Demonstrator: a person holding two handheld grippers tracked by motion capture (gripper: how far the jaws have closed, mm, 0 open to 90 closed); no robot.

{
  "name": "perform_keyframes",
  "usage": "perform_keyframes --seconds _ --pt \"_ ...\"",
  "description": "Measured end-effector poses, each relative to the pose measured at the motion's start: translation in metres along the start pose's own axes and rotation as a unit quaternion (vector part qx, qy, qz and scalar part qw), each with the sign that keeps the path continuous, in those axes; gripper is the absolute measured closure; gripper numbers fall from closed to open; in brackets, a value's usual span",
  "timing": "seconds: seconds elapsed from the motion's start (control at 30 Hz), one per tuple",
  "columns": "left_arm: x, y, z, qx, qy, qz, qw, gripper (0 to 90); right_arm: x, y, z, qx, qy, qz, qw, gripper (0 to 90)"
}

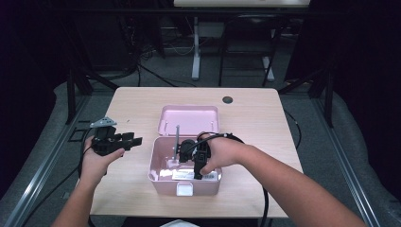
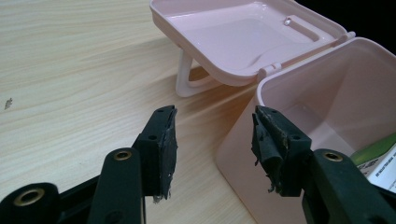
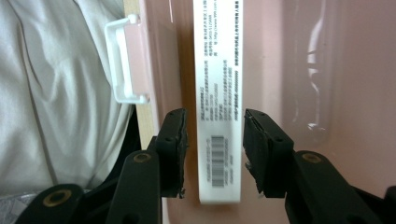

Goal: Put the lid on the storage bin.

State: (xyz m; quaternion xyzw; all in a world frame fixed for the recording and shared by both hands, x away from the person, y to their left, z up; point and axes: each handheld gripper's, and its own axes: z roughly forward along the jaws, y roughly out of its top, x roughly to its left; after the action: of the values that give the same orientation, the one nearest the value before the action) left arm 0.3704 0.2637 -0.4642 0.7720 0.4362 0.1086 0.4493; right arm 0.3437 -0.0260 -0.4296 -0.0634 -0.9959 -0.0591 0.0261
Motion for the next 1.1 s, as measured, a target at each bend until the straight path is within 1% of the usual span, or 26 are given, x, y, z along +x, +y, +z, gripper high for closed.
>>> perform_keyframes --seconds 0.03,0.07,0.1,0.13,0.2,0.3,0.33,0.37,0.4,0.5,0.53,0.57,0.6,0.67,0.7,0.77,0.8,0.83,0.87,0.9,0.93,0.97,1.0,1.07,1.1 --pt "-0.001 0.0 0.0 0.0 -0.001 0.0 1.0 49.8 0.0 -0.001 -0.003 0.001 -0.004 0.001 1.0 59.7" --pt "-0.002 0.0 0.0 0.0 -0.001 0.001 1.0 49.8 0.0 -0.002 -0.006 -0.004 -0.008 0.003 1.0 59.6" --pt "-0.002 0.0 0.0 0.0 -0.001 0.001 1.0 49.8 0.0 -0.002 -0.006 -0.004 -0.008 0.003 1.0 59.6" --pt "-0.003 0.001 0.0 0.001 -0.003 0.003 1.0 49.8 -0.001 -0.005 -0.013 -0.013 -0.012 0.012 0.9998 59.3" --pt "-0.005 0.001 0.0 -0.001 -0.006 0.007 1.0 49.9 -0.003 -0.007 -0.019 -0.027 -0.013 0.028 0.9992 58.8" --pt "-0.008 0.002 -0.001 0.002 -0.011 0.01 0.9999 50.1 -0.009 -0.013 -0.025 -0.047 -0.024 0.054 0.9971 57.3" --pt "-0.009 0.002 0.0 -0.001 -0.01 0.01 0.9999 50.2 -0.011 -0.014 -0.026 -0.054 -0.028 0.063 0.9961 57.1" --pt "-0.009 0.002 0.0 -0.001 -0.01 0.01 0.9999 50.2 -0.011 -0.014 -0.026 -0.054 -0.028 0.063 0.9961 57.1" --pt "-0.011 0.003 0.0 0.002 -0.013 0.013 0.9998 50.7 -0.018 -0.019 -0.028 -0.061 -0.034 0.082 0.9942 57.0" --pt "-0.012 0.003 0.001 0.004 -0.013 0.015 0.9998 52.2 -0.024 -0.023 -0.028 -0.066 -0.045 0.097 0.9921 57.1" --pt "-0.013 0.003 0.001 0.005 -0.016 0.017 0.9997 52.2 -0.024 -0.023 -0.028 -0.066 -0.045 0.097 0.9921 57.1" --pt "-0.015 0.003 0.001 0.008 -0.018 0.02 0.9996 53.4 -0.028 -0.027 -0.03 -0.07 -0.05 0.11 0.9901 57.4" --pt "-0.016 0.003 0.001 0.01 -0.018 0.023 0.9995 53.9 -0.03 -0.028 -0.031 -0.073 -0.053 0.115 0.9893 57.4" --pt "-0.017 0.003 0.002 0.01 -0.021 0.025 0.9994 55.1 -0.034 -0.031 -0.032 -0.082 -0.06 0.128 0.9865 57.7" --pt "-0.02 0.004 0.002 0.011 -0.023 0.029 0.9993 55.7 -0.036 -0.034 -0.034 -0.091 -0.061 0.14 0.9841 58.0" --pt "-0.022 0.004 0.003 0.012 -0.031 0.029 0.999 56.9 -0.04 -0.037 -0.035 -0.104 -0.064 0.152 0.9808 59.5" --pt "-0.022 0.004 0.003 0.012 -0.031 0.029 0.999 57.3 -0.04 -0.037 -0.035 -0.104 -0.064 0.152 0.9808 59.5" --pt "-0.024 0.004 0.003 0.015 -0.035 0.029 0.9989 57.3 -0.042 -0.039 -0.036 -0.107 -0.068 0.158 0.9793 60.2" --pt "-0.025 0.004 0.004 0.014 -0.033 0.033 0.9988 57.8 -0.044 -0.041 -0.035 -0.112 -0.074 0.165 0.9771 60.4" --pt "-0.028 0.003 0.006 0.018 -0.034 0.036 0.9986 58.7 -0.047 -0.045 -0.036 -0.118 -0.08 0.176 0.9742 60.4" --pt "-0.028 0.003 0.006 0.018 -0.034 0.036 0.9986 59.0 -0.049 -0.046 -0.036 -0.119 -0.084 0.179 0.9729 60.4" --pt "-0.031 0.003 0.008 0.021 -0.035 0.04 0.9984 59.2 -0.05 -0.048 -0.037 -0.124 -0.088 0.186 0.9707 60.4" --pt "-0.032 0.003 0.009 0.024 -0.037 0.043 0.9981 59.5 -0.052 -0.05 -0.037 -0.131 -0.09 0.195 0.968 60.2" --pt "-0.033 0.003 0.01 0.023 -0.037 0.044 0.9981 60.2 -0.056 -0.053 -0.038 -0.135 -0.1 0.214 0.9623 59.5" --pt "-0.035 0.002 0.011 0.025 -0.038 0.048 0.9978 60.2 -0.056 -0.053 -0.038 -0.135 -0.1 0.214 0.9623 59.5"
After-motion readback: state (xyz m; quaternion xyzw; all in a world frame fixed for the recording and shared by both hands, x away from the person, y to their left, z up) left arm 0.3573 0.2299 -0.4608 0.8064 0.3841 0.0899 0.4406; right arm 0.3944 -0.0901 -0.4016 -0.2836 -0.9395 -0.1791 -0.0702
